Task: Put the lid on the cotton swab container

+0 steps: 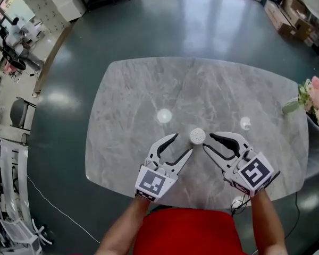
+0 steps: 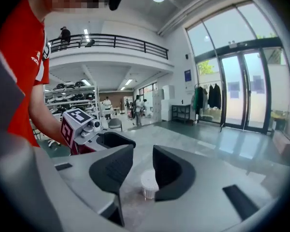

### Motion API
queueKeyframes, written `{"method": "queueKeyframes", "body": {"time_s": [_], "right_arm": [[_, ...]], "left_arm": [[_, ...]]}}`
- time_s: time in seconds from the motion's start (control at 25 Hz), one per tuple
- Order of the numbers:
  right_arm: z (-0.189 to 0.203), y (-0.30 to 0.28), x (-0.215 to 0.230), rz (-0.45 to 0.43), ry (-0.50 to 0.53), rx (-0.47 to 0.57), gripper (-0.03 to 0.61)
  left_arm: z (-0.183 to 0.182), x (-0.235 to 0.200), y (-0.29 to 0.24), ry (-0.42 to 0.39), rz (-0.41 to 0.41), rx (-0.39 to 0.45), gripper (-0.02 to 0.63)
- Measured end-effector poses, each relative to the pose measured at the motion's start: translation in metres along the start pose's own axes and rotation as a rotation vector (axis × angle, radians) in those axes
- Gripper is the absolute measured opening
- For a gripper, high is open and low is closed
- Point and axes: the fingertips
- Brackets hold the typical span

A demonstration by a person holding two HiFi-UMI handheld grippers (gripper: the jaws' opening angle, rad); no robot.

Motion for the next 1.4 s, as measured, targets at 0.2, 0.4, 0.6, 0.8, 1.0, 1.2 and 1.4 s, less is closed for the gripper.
{"method": "queueKeyframes", "body": {"time_s": [0.2, 0.4, 0.6, 0.8, 1.0, 1.2, 1.4], "right_arm": [[-0.014, 0.039, -0.005, 0.088, -0.03, 0.152, 0.111], [-0.027, 0.063, -0.004, 0.177, -0.048, 0.272, 0.029], [-0.033, 0.078, -0.008, 0.19, -0.074, 0.326, 0.006], [-0.036, 0.089, -0.009, 0.197, -0.104, 0.371, 0.005], [-0.036, 0.095, -0.006, 0.196, -0.117, 0.382, 0.005], [-0.034, 0.093, -0.005, 0.185, -0.122, 0.378, 0.005], [-0.034, 0.093, -0.005, 0.174, -0.123, 0.374, 0.005]], "left_arm": [[-0.053, 0.005, 0.027, 0.031, -0.057, 0.082, 0.159], [-0.077, 0.012, 0.042, -0.021, -0.09, 0.108, 0.041], [-0.085, 0.019, 0.048, -0.026, -0.098, 0.125, 0.017], [-0.09, 0.027, 0.05, -0.021, -0.1, 0.141, 0.018], [-0.095, 0.031, 0.05, -0.035, -0.105, 0.147, 0.018], [-0.097, 0.03, 0.049, -0.035, -0.113, 0.151, 0.018], [-0.097, 0.032, 0.05, -0.031, -0.119, 0.148, 0.018]]}}
Point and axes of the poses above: the fingertips, and each gripper's own axes: y backward along the fingers, x to its right, z out of its underside, and after that the axes turned 1 degree about -y, right-handed
